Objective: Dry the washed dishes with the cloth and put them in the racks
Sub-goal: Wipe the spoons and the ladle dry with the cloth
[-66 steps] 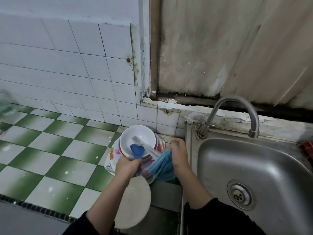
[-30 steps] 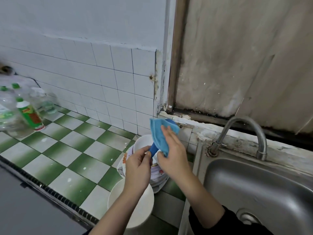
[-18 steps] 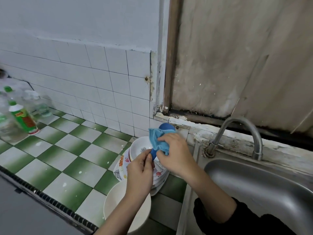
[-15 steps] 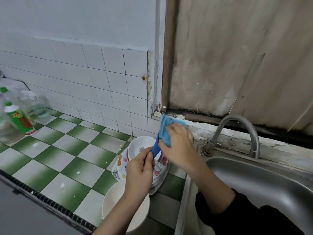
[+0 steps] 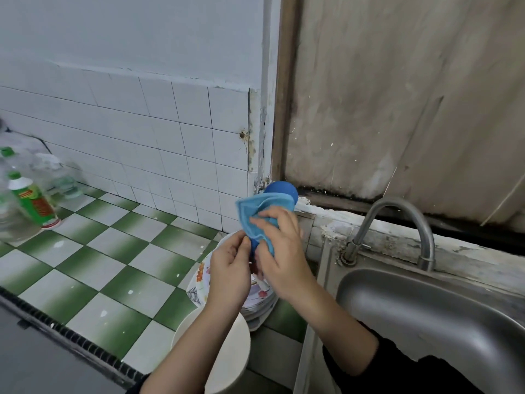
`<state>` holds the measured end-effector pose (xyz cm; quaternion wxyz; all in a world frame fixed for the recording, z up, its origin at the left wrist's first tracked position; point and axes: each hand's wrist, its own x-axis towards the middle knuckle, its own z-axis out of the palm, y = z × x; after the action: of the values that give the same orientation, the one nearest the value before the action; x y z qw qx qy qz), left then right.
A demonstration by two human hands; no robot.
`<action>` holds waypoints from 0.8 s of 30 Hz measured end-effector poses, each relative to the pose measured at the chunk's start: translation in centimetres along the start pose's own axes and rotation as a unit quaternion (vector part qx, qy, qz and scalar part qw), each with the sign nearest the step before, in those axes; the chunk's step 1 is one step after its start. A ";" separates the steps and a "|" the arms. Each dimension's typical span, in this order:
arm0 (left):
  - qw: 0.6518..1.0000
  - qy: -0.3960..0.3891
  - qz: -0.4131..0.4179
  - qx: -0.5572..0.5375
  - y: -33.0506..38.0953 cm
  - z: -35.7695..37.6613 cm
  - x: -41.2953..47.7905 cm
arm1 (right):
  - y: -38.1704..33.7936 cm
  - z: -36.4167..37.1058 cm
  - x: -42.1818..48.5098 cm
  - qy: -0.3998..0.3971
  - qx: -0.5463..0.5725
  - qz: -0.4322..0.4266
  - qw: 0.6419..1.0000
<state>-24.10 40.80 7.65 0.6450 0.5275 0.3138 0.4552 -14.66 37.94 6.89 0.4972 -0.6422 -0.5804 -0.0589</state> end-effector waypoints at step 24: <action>0.951 -0.040 -0.233 -0.198 -0.9 -1.5 -0.4 | -0.6 1.7 -4.8 0.008 -0.143 -0.029 0.989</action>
<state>-25.34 40.95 6.42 0.8365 0.3192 0.3057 0.3239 -17.55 35.75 3.22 0.4029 -0.6890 -0.5807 -0.1605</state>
